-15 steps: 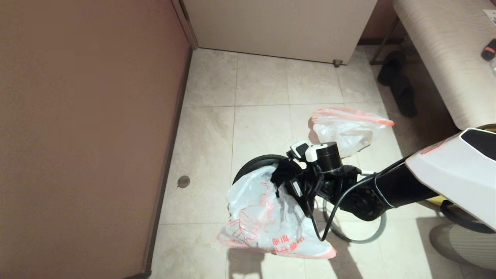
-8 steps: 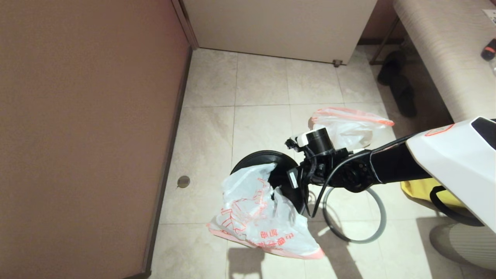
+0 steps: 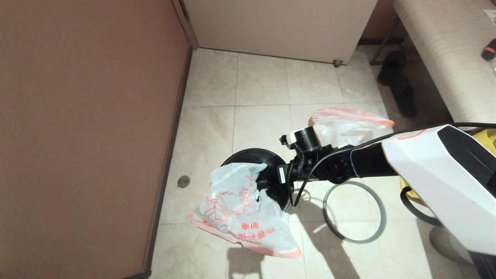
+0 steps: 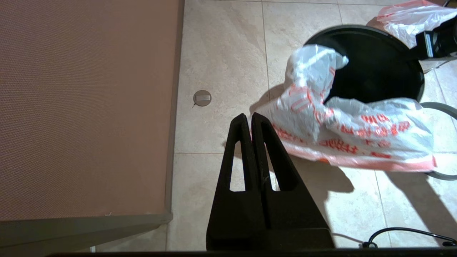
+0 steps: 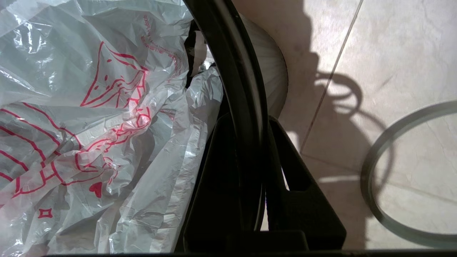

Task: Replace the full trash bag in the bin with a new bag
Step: Put the new garbage bag on the trash can

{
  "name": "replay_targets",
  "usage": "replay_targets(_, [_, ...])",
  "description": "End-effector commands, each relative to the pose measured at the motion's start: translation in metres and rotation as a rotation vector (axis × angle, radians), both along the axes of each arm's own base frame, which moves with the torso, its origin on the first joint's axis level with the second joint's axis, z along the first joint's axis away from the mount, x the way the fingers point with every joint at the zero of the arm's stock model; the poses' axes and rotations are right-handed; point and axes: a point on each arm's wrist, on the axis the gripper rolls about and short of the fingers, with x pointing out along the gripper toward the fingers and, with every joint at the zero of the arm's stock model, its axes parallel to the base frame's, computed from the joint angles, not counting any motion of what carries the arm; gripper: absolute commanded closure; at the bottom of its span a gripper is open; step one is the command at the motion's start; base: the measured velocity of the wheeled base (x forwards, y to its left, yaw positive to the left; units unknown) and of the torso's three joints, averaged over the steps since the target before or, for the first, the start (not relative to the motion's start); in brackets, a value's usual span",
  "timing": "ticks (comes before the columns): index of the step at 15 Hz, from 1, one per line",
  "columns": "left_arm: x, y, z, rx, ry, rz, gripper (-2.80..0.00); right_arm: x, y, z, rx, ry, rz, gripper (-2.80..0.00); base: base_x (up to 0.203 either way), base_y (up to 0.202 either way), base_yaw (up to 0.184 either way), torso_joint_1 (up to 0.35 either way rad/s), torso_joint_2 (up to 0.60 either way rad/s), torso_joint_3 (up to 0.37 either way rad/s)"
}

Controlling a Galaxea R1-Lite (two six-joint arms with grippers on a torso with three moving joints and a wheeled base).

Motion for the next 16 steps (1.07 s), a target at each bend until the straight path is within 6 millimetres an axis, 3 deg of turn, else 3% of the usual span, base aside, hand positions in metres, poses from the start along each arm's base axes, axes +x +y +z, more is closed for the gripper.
replay_targets(1, [0.0,0.0,0.0,-0.001,0.001,0.001,0.0,0.017,-0.004,-0.001,0.042,-0.014,0.011,0.0,0.0,0.0,0.0,0.0,0.0,0.0])
replay_targets(5, [0.0,0.0,0.0,-0.001,0.001,0.001,0.0,0.031,-0.001,0.0,0.037,-0.064,0.07,0.0,0.0,0.0,0.0,0.0,0.0,0.0])
replay_targets(8, [0.0,0.0,0.0,-0.001,0.001,0.001,0.0,0.045,-0.013,-0.005,0.075,-0.062,0.055,0.0,0.0,0.0,0.0,0.0,0.0,0.0])
replay_targets(11, [0.0,0.0,0.0,-0.001,0.001,0.001,0.0,0.044,-0.016,0.017,0.139,-0.114,0.048,0.0,0.0,0.0,0.0,0.0,0.0,0.0])
replay_targets(13, [0.0,0.0,0.0,-0.001,0.001,0.001,0.0,0.047,-0.023,0.019,0.136,-0.123,0.036,0.0,0.0,0.0,0.0,0.0,0.0,0.0])
replay_targets(16, [0.0,0.0,0.0,-0.001,0.001,0.001,0.0,0.039,-0.028,0.037,0.137,-0.121,0.031,0.0,0.0,0.0,0.0,0.0,0.0,0.0])
